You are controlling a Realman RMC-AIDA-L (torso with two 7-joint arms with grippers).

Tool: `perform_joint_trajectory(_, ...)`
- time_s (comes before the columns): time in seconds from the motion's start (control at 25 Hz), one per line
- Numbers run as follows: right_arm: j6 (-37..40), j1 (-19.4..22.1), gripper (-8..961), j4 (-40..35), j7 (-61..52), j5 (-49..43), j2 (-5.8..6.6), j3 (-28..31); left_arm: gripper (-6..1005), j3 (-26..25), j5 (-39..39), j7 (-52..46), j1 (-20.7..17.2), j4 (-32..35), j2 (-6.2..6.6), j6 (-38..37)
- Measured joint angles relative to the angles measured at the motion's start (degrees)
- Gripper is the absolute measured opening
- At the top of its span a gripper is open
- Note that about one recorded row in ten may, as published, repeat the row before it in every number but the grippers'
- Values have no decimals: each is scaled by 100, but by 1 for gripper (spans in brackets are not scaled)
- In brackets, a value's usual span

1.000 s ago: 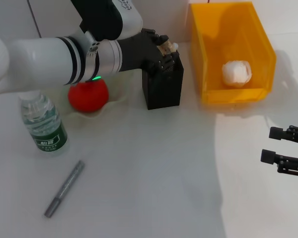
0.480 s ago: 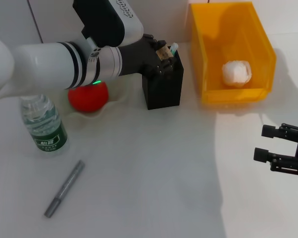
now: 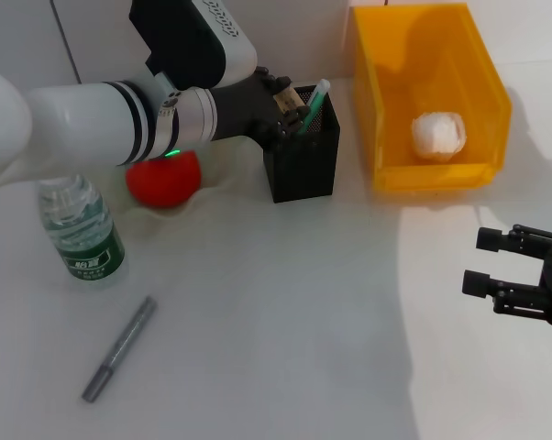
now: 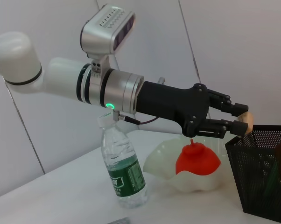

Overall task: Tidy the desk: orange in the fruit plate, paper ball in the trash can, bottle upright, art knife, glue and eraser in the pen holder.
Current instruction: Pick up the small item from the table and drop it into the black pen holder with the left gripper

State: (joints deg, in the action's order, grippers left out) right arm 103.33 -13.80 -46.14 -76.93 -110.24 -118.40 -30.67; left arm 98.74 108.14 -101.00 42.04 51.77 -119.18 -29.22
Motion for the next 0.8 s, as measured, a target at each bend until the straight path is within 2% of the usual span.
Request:
perform_joint_trajectory(0.72,11,-94,737,0,-13,-58,-34,1,543,130,-4,4,-4,82,0,-102)
perform_joint_trajectory(0.8,11,-95,737,2,-13,-59,-34,0,639,129,-3,-3,-22,145,0,-102)
